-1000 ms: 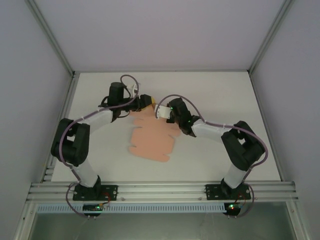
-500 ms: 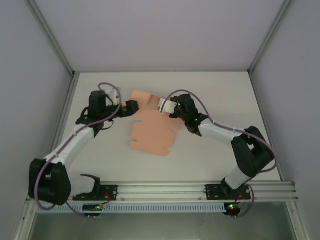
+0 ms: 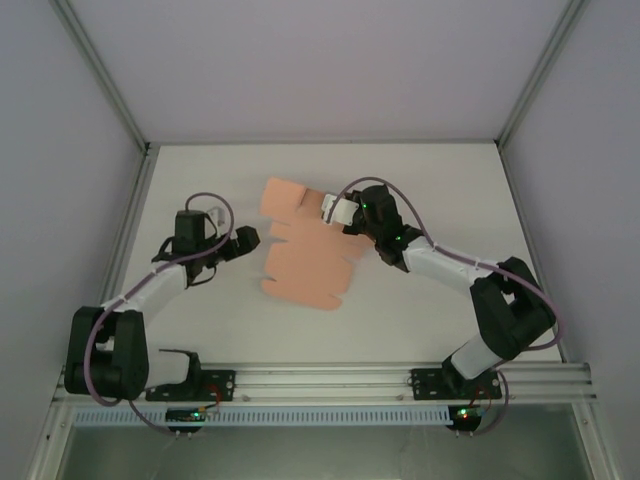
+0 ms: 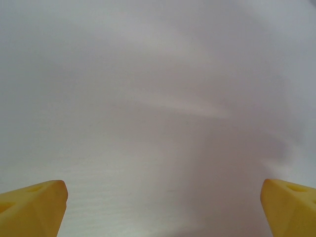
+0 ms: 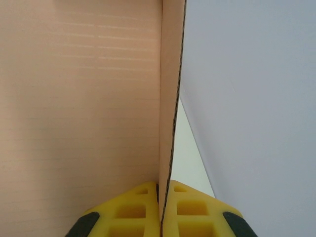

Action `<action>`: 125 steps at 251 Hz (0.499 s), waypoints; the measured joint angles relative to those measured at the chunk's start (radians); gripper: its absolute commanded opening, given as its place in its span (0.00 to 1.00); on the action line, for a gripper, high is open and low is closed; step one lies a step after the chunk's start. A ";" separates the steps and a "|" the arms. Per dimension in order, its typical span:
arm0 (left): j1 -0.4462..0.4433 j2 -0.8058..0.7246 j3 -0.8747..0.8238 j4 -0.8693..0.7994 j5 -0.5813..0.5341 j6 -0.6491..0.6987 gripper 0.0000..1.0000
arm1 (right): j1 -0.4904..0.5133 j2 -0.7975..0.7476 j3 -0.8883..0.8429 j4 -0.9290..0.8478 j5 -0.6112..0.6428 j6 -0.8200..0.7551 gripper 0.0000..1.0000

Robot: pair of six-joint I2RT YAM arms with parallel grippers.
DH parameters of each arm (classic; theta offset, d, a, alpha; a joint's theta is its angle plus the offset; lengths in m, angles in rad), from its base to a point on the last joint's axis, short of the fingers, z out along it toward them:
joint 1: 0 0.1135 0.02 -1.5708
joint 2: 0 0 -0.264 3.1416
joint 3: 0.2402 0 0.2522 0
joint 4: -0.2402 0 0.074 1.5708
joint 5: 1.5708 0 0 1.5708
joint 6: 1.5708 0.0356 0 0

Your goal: Assemble paper box

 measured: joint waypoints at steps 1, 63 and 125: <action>0.000 0.000 0.000 0.003 0.001 0.000 1.00 | 0.000 0.000 0.000 0.000 0.000 0.000 0.00; -0.063 0.061 0.000 0.103 0.038 0.004 0.99 | 0.010 0.002 0.000 -0.006 0.023 0.008 0.00; -0.116 0.071 -0.001 0.200 0.115 0.006 1.00 | 0.013 0.014 0.000 -0.007 0.054 0.011 0.00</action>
